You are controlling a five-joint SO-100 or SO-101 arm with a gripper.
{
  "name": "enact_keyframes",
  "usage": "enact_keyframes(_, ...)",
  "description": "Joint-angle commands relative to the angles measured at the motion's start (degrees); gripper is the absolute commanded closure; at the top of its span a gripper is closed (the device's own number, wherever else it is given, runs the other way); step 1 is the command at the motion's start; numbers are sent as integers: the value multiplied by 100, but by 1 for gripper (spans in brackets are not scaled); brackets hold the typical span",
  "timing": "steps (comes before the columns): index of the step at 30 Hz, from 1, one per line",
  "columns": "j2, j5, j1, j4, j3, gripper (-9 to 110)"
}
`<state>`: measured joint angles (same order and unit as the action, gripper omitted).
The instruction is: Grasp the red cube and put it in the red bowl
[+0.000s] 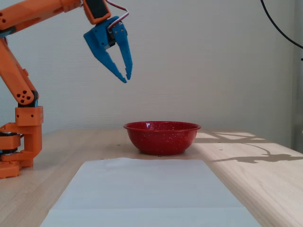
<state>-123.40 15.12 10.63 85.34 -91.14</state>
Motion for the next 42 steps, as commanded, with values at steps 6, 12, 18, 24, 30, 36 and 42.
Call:
enact_keyframes(6, -1960, -290, -316, -1204, -1626, 101)
enact_keyframes(12, -2848, -97, -650, -2092, -3050, 101)
enact_keyframes(18, -3806, -193, -844, -3146, -4746, 101)
enact_keyframes(24, -4597, -132, -844, -4087, -6302, 101)
enact_keyframes(30, -5247, -290, -765, -5177, -7734, 101)
enact_keyframes(36, -5977, -501, -694, -5678, -8771, 101)
enact_keyframes(42, -6469, -272, -598, -4632, -8877, 101)
